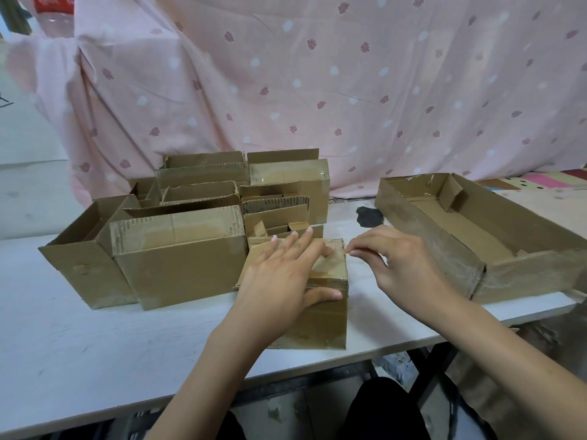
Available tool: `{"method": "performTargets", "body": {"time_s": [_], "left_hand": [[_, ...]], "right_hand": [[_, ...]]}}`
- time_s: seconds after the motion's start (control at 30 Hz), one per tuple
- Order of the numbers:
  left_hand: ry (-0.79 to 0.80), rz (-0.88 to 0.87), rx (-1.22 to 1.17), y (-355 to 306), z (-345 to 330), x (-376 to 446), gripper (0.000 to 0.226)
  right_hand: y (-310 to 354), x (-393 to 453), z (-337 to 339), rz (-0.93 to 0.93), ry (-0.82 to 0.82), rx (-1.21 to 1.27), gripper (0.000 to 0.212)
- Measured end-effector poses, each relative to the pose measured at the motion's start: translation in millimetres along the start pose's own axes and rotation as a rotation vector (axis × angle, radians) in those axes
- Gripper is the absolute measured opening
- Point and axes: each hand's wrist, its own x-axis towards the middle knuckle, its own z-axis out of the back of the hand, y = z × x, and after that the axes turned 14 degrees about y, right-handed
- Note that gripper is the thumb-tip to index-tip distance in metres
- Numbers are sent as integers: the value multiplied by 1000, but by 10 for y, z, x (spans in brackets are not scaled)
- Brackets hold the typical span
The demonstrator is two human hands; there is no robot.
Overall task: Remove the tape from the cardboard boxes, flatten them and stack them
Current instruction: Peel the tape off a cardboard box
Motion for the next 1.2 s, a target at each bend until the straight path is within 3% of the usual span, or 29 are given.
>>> {"method": "performTargets", "body": {"time_s": [0.57, 0.83, 0.9, 0.97, 1.07, 1.13, 1.2], "left_hand": [[48, -29, -43, 41, 34, -18, 60], [75, -39, -62, 41, 117, -78, 61], [71, -53, -41, 28, 123, -70, 60], [58, -64, -3, 5, 100, -47, 59], [53, -49, 9, 0, 61, -29, 69], [43, -36, 15, 12, 55, -29, 76], [39, -42, 22, 13, 56, -20, 69]], "right_hand": [[96, -159, -104, -5, 18, -48, 15], [157, -150, -86, -9, 8, 54, 13], [168, -79, 6, -48, 41, 137, 30], [133, 12, 111, -64, 115, 67, 44], [69, 101, 193, 19, 193, -71, 18], [45, 104, 201, 47, 240, -50, 14], [27, 102, 203, 72, 258, -54, 15]]}}
